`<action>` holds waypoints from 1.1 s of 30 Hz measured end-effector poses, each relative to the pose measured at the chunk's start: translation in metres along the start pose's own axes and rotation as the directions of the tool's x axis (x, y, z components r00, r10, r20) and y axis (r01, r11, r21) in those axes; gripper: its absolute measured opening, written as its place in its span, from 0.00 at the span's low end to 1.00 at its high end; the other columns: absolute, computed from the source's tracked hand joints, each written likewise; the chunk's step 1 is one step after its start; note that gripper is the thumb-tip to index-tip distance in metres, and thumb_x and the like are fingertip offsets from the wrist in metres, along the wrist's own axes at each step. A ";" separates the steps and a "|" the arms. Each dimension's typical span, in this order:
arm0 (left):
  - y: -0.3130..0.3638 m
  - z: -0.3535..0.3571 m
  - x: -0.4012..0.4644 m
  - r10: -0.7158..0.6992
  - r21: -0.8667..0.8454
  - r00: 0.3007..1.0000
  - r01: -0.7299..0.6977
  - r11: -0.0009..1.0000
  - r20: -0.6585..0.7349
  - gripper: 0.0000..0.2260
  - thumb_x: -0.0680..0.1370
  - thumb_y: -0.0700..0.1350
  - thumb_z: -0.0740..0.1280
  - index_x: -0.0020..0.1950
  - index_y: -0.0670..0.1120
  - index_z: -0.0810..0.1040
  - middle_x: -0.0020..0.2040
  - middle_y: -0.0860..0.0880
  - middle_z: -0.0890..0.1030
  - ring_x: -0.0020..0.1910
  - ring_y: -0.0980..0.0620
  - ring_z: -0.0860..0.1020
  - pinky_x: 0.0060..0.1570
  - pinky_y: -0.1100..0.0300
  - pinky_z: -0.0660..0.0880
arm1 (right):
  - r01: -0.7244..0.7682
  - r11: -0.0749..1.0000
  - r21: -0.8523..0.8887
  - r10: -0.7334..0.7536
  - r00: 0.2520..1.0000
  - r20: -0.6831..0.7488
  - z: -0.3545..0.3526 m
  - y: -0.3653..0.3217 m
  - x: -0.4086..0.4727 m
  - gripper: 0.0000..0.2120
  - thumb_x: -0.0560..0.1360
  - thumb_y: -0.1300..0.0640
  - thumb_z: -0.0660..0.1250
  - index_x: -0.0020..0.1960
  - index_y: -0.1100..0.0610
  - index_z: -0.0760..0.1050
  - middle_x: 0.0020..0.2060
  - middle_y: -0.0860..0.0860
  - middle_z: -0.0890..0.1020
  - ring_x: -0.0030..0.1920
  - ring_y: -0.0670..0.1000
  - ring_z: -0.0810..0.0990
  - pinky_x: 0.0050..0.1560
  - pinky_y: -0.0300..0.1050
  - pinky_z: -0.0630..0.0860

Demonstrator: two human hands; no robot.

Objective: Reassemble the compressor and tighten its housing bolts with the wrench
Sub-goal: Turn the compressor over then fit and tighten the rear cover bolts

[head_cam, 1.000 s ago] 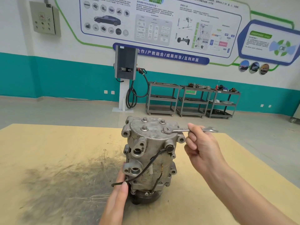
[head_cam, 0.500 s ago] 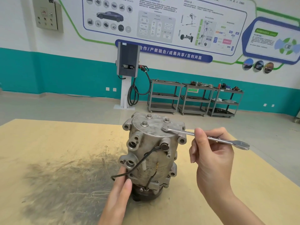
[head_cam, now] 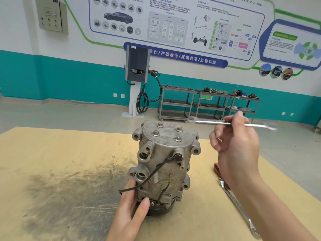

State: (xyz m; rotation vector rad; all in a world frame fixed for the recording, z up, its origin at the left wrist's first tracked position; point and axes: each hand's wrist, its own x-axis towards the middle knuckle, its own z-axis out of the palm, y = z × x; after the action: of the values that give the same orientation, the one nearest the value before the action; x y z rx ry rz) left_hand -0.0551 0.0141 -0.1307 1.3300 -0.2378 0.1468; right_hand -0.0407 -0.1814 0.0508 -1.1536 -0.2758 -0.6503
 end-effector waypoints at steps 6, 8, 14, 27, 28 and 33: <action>-0.006 0.003 0.002 0.002 0.024 1.000 -0.002 1.000 0.002 0.31 0.66 0.57 0.73 0.67 0.63 0.66 0.59 0.77 0.75 0.61 0.75 0.72 0.57 0.76 0.68 | -0.397 0.913 -0.095 0.399 0.917 0.005 -0.003 0.007 0.055 0.15 0.85 0.51 0.52 0.45 0.58 0.68 0.23 0.50 0.68 0.21 0.46 0.62 0.22 0.38 0.56; -0.006 0.004 0.004 0.004 0.046 1.000 -0.004 0.999 -0.013 0.35 0.63 0.58 0.76 0.66 0.63 0.66 0.60 0.70 0.78 0.59 0.76 0.72 0.54 0.78 0.68 | -0.456 0.880 -0.131 0.467 0.882 0.061 -0.004 0.012 0.061 0.15 0.85 0.51 0.52 0.45 0.58 0.68 0.23 0.50 0.68 0.20 0.46 0.62 0.21 0.36 0.57; -0.005 0.009 0.007 0.041 0.101 0.999 -0.038 0.994 -0.026 0.45 0.53 0.59 0.78 0.68 0.60 0.66 0.64 0.64 0.75 0.61 0.71 0.74 0.59 0.74 0.69 | -0.578 0.805 -0.131 0.591 0.799 0.111 0.002 0.025 0.076 0.14 0.85 0.53 0.53 0.43 0.57 0.69 0.21 0.49 0.67 0.17 0.45 0.61 0.17 0.35 0.56; -0.012 0.028 0.018 0.149 0.343 0.972 -0.080 0.936 -0.181 0.46 0.54 0.40 0.86 0.60 0.64 0.62 0.60 0.62 0.68 0.52 0.85 0.65 0.46 0.85 0.64 | -0.167 0.966 -0.197 0.179 0.983 0.043 -0.004 0.041 0.039 0.13 0.84 0.52 0.56 0.44 0.57 0.69 0.24 0.49 0.70 0.23 0.45 0.64 0.23 0.36 0.61; -0.013 0.028 0.018 0.136 0.334 0.972 -0.066 0.940 -0.191 0.46 0.54 0.39 0.86 0.59 0.64 0.63 0.58 0.63 0.68 0.51 0.86 0.65 0.45 0.85 0.64 | -0.103 0.973 -0.204 0.114 0.993 0.041 -0.006 0.041 0.031 0.13 0.83 0.52 0.56 0.44 0.57 0.69 0.25 0.49 0.71 0.24 0.45 0.65 0.24 0.35 0.63; -0.014 0.026 0.020 0.142 0.333 0.973 -0.076 0.940 -0.181 0.47 0.54 0.38 0.86 0.59 0.66 0.61 0.58 0.65 0.67 0.50 0.87 0.63 0.44 0.86 0.62 | 0.050 0.955 -0.294 -0.041 0.998 0.036 -0.006 0.040 0.016 0.14 0.80 0.48 0.59 0.45 0.58 0.72 0.28 0.45 0.74 0.30 0.44 0.71 0.31 0.35 0.70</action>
State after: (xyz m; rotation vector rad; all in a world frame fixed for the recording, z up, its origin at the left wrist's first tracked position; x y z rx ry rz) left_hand -0.0343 -0.0148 -0.1332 1.6176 -0.1170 0.4292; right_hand -0.0047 -0.1820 0.0262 -1.4473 -0.2363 -0.7326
